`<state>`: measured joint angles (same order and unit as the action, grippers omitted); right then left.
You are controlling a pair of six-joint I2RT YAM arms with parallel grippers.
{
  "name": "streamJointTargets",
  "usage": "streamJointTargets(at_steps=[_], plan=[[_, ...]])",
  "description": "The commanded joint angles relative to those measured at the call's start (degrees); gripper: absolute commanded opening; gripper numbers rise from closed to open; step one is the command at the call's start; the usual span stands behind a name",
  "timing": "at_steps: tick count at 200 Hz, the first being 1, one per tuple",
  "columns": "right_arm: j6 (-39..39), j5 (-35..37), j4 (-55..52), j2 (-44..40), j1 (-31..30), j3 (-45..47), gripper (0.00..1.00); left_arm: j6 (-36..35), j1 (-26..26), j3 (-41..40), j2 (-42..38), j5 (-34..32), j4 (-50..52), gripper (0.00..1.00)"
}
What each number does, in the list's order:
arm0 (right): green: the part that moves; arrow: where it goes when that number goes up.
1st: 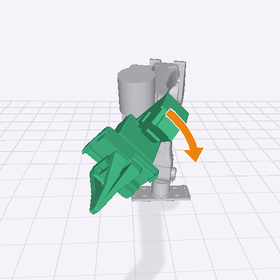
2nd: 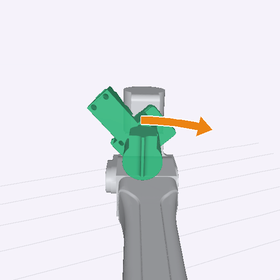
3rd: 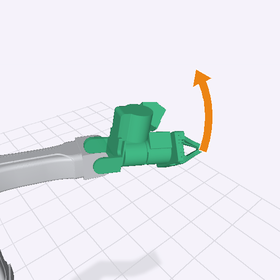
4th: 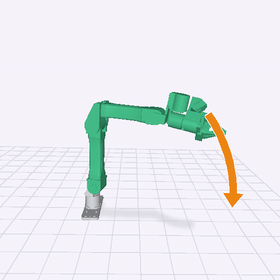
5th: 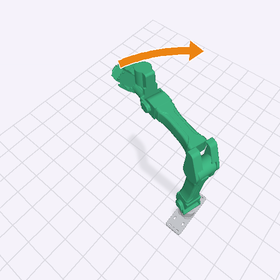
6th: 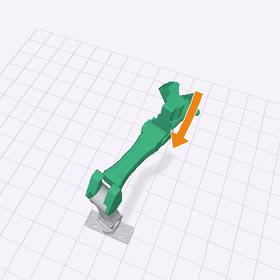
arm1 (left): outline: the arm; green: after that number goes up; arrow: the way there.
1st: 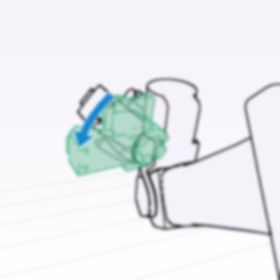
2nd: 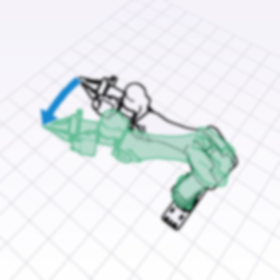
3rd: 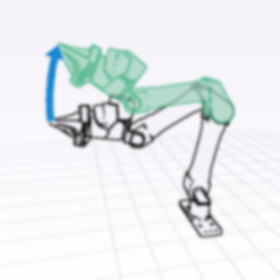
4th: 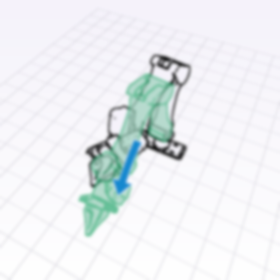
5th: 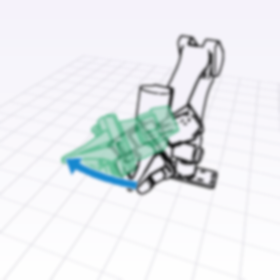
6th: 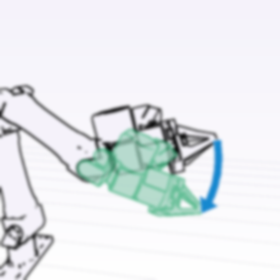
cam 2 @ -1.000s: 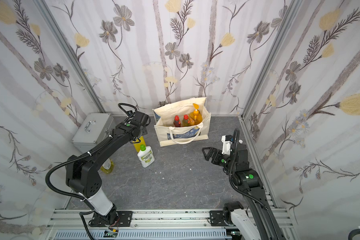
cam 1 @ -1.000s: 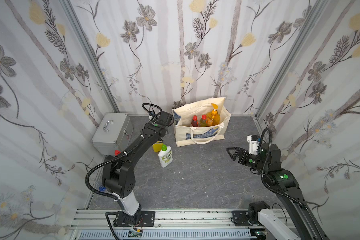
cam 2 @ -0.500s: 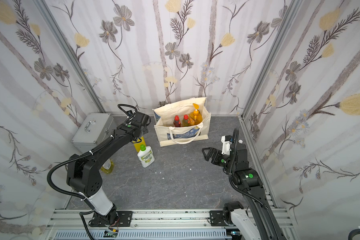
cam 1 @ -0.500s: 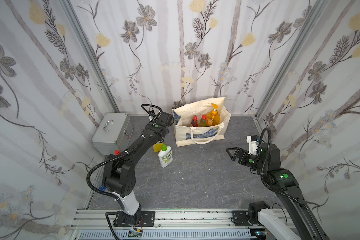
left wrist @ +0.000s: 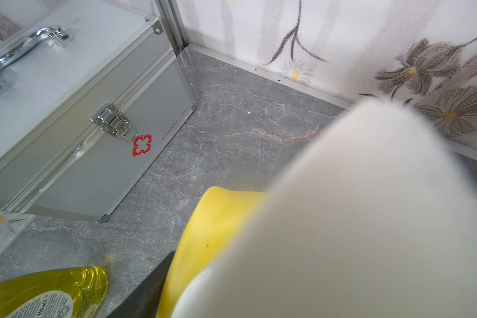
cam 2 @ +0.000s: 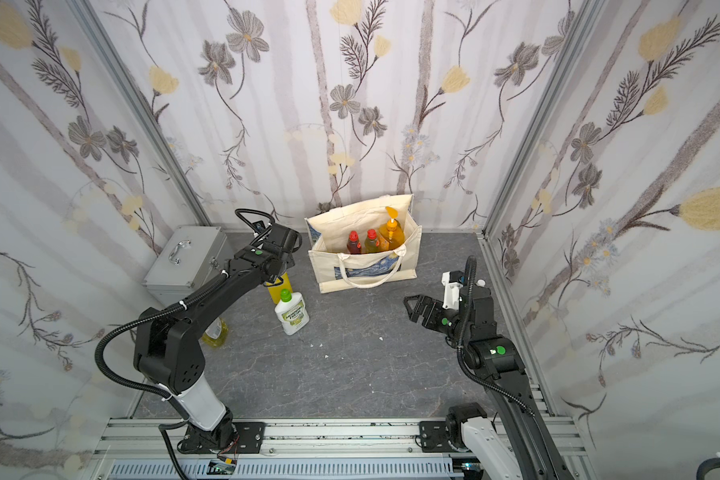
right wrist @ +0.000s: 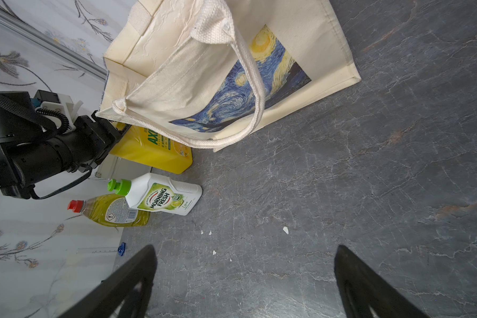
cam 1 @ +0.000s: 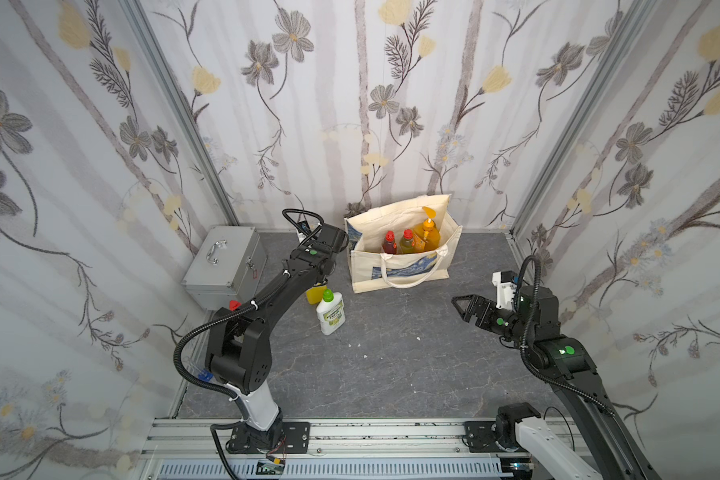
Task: Pack dish soap into the shopping bag
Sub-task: Pick up the bottle of dish soap at the center of the board.
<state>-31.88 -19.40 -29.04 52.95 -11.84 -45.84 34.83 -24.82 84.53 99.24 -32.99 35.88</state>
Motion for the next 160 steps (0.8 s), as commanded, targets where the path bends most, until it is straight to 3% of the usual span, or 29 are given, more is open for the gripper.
streamJointTargets(at_steps=[1, 106, 160], plan=[[0.4, 0.0, 2.2, 0.2, -0.2, 0.0, 1.0, -1.0, -0.1, -0.9, 0.4, 5.9, 9.7, 0.76], [0.1, 0.0, 2.8, 0.3, -0.5, 0.5, 1.0, -4.8, -0.3, -3.1, -0.5, 5.7, 10.5, 0.76], [0.1, -0.1, 2.5, 0.0, -0.5, 0.5, 1.0, -2.7, -0.5, -3.6, 0.1, 7.0, 8.5, 0.58]])
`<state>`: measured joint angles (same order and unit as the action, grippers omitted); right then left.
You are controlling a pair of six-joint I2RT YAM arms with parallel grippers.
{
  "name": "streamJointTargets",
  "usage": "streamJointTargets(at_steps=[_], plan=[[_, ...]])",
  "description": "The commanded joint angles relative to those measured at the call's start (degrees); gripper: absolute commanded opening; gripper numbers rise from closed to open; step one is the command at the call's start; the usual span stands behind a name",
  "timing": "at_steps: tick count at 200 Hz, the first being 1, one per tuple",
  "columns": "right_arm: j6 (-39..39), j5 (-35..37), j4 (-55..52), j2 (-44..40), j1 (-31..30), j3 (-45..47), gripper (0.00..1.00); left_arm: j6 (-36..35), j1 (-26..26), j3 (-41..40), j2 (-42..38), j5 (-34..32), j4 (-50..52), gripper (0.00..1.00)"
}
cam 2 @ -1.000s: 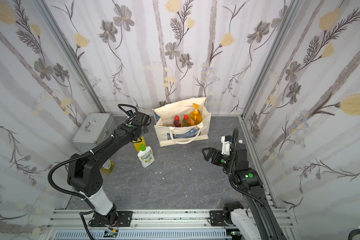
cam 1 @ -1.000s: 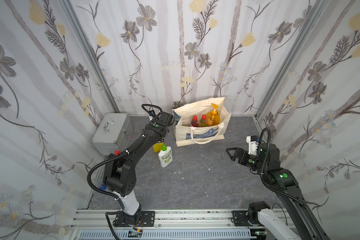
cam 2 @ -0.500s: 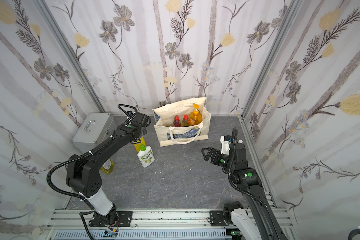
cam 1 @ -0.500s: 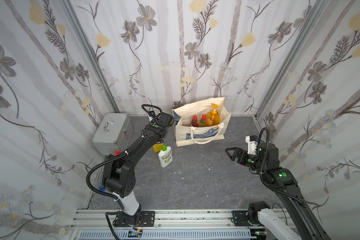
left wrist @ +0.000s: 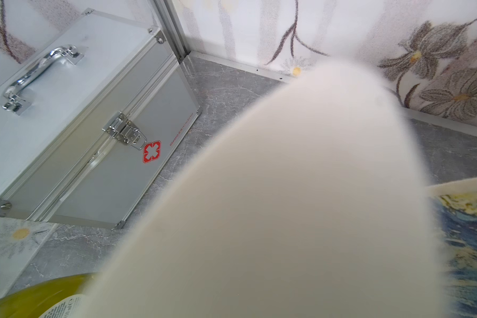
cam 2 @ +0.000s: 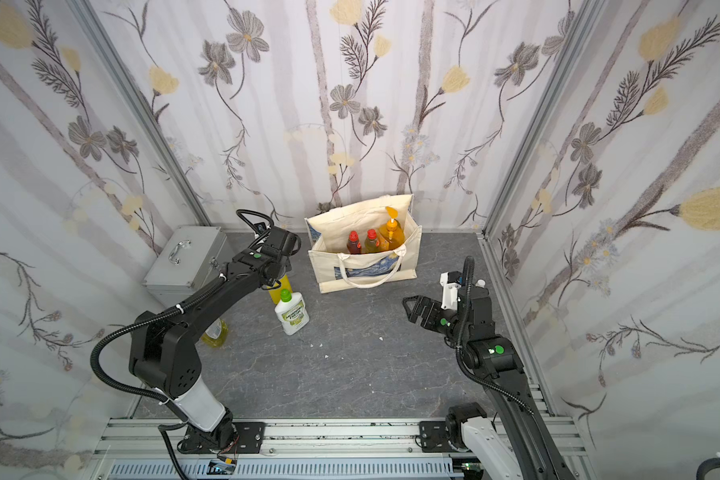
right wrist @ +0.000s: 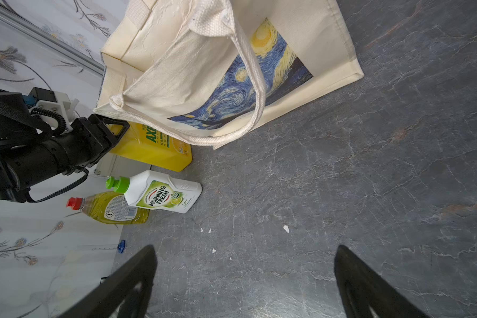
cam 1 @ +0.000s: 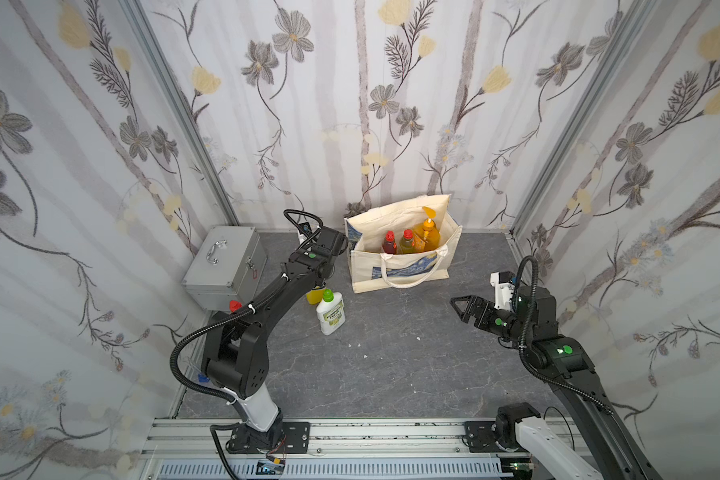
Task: Pack dish soap into the shopping bag
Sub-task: Pick up the bottle of dish soap at the center of the board.
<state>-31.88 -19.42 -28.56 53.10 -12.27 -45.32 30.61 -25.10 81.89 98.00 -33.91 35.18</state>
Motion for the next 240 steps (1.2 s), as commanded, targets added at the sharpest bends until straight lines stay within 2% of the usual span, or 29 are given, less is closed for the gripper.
streamJointTargets(at_steps=[1, 29, 76, 89, 240], plan=[[0.1, 0.0, 2.0, -0.1, 0.0, 0.0, 1.0, 1.5, -0.2, -0.9, 1.3, 7.9, 9.2, 0.57], [0.2, 0.0, 2.0, -0.1, 0.0, -0.1, 1.0, 1.3, -0.3, -0.8, 0.5, 7.6, 9.1, 0.49], [0.1, 0.0, 2.1, 0.1, 0.0, -0.1, 1.0, -0.1, -0.3, 1.0, -0.6, 8.3, 10.9, 0.43], [0.1, -0.1, 2.1, 0.1, 0.0, 0.1, 1.0, -0.3, -0.4, 3.7, -0.9, 8.3, 11.5, 0.41], [-0.4, -0.7, 2.4, 0.8, -0.1, -0.1, 1.0, -3.6, -0.5, 12.4, -5.4, 5.6, 14.3, 0.39]])
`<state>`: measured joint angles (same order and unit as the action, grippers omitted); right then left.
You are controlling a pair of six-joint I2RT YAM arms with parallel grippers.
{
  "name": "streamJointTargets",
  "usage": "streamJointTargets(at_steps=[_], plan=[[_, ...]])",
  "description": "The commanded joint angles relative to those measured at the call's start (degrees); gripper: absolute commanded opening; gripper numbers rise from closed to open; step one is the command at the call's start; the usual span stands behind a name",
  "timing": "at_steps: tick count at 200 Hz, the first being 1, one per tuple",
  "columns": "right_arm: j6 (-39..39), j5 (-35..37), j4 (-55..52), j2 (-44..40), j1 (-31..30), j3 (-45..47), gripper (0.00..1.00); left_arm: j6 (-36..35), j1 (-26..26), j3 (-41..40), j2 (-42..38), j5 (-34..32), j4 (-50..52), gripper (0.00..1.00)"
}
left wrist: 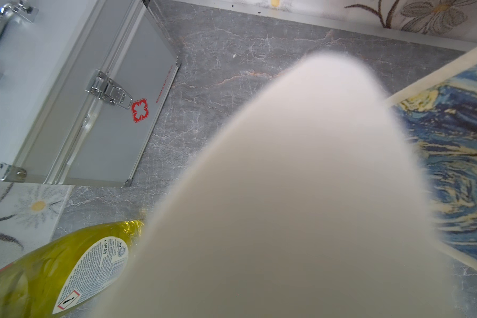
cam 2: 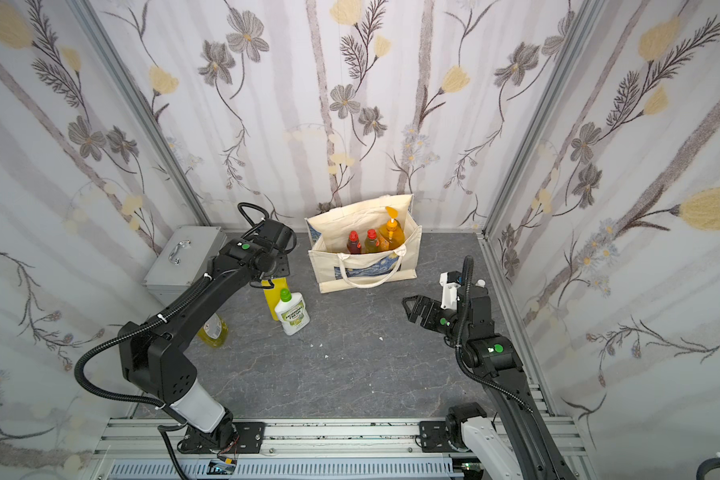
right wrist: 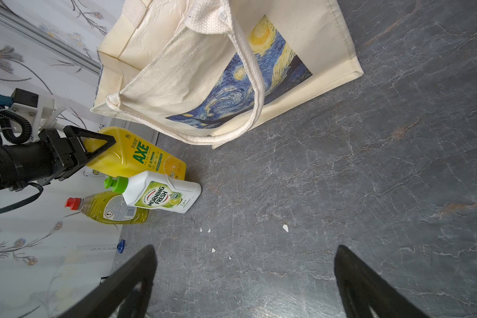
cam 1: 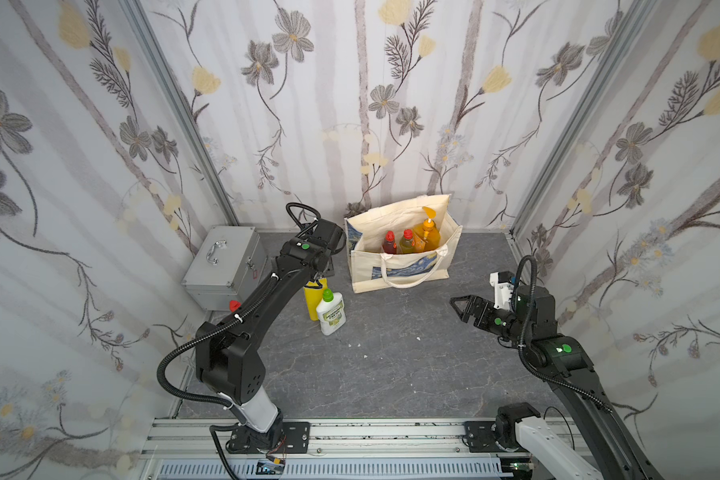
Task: Pack dish soap into the shopping bag
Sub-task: Pick up the bottle of dish soap at the center of the board.
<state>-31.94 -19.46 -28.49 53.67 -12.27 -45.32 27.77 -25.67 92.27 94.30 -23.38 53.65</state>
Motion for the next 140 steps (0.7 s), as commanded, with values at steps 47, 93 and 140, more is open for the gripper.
streamJointTargets(at_steps=[47, 93, 140], plan=[[-0.4, -0.8, 2.5, 0.4, -0.1, -0.1, 1.0, -2.1, 0.1, 6.0, -3.3, -5.5, -3.6, 0.38], [-0.6, -0.9, 2.8, 0.9, -0.1, -0.1, 1.0, -5.2, -0.9, 12.8, -4.7, -5.8, -4.2, 0.37], [-0.8, -1.3, 2.9, 1.6, 0.0, -0.6, 1.0, -8.1, -2.6, 20.9, -4.7, -5.9, -4.8, 0.36]])
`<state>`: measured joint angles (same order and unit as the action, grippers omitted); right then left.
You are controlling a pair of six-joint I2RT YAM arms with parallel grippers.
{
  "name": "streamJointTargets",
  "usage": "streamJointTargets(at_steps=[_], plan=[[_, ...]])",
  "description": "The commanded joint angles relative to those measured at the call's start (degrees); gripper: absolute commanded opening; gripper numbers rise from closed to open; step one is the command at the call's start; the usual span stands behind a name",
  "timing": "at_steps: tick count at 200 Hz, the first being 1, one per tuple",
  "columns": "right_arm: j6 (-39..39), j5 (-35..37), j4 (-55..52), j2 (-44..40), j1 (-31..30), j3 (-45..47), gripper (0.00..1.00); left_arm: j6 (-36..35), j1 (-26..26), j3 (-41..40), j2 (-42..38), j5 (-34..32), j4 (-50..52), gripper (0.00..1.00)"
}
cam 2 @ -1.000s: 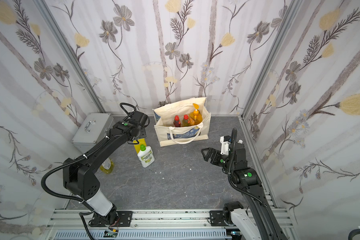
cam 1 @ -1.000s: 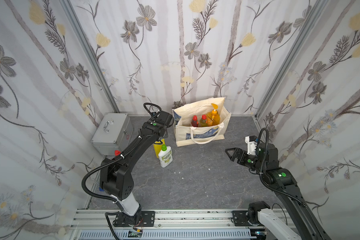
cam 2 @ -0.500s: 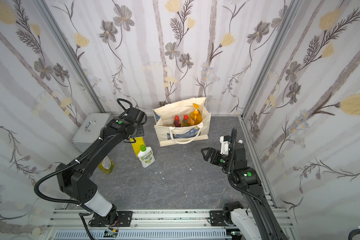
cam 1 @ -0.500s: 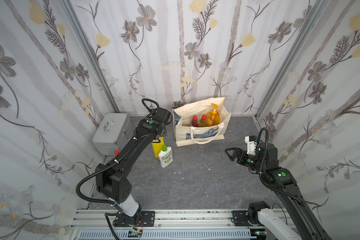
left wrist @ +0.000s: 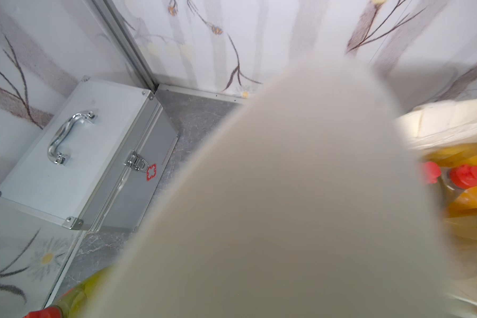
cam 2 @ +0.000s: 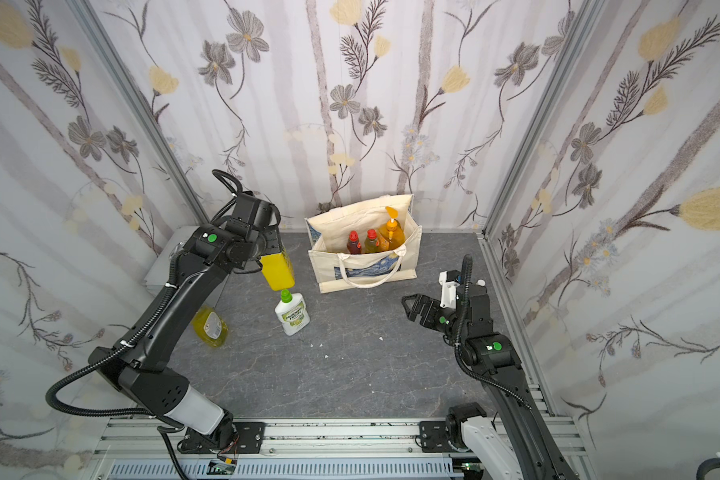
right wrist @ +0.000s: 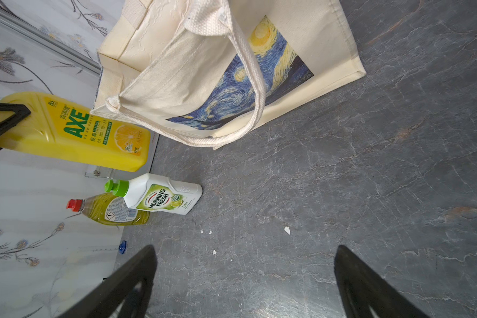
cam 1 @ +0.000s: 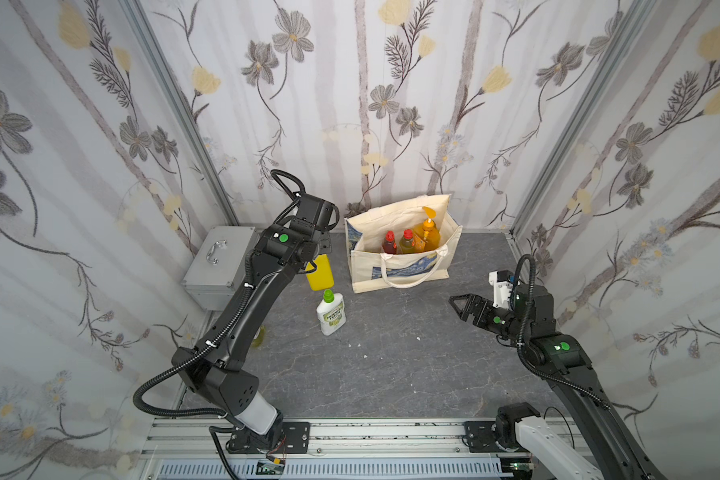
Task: Pack dish soap into the shopping bag
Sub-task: Pick up the bottle of dish soap at the center of the board, then place the bottle of dish soap in the shopping bag.
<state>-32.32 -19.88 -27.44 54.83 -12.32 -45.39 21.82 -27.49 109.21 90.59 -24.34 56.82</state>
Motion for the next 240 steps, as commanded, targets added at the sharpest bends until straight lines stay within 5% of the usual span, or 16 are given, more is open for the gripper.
streamJointTargets(at_steps=[1, 127, 240], plan=[[-0.5, -0.9, 1.8, 0.4, 0.0, -0.6, 1.0, -2.2, -0.8, 4.2, -1.0, -5.0, -8.0, 0.36], [-1.0, -1.8, 1.9, 1.4, -0.1, -0.3, 1.0, -0.9, -4.0, 22.8, 1.5, -3.2, -11.1, 0.37], [-1.0, -1.8, 1.9, 1.0, 0.0, 0.2, 1.0, 5.2, -4.7, 24.6, 2.6, 1.7, -16.6, 0.36]])
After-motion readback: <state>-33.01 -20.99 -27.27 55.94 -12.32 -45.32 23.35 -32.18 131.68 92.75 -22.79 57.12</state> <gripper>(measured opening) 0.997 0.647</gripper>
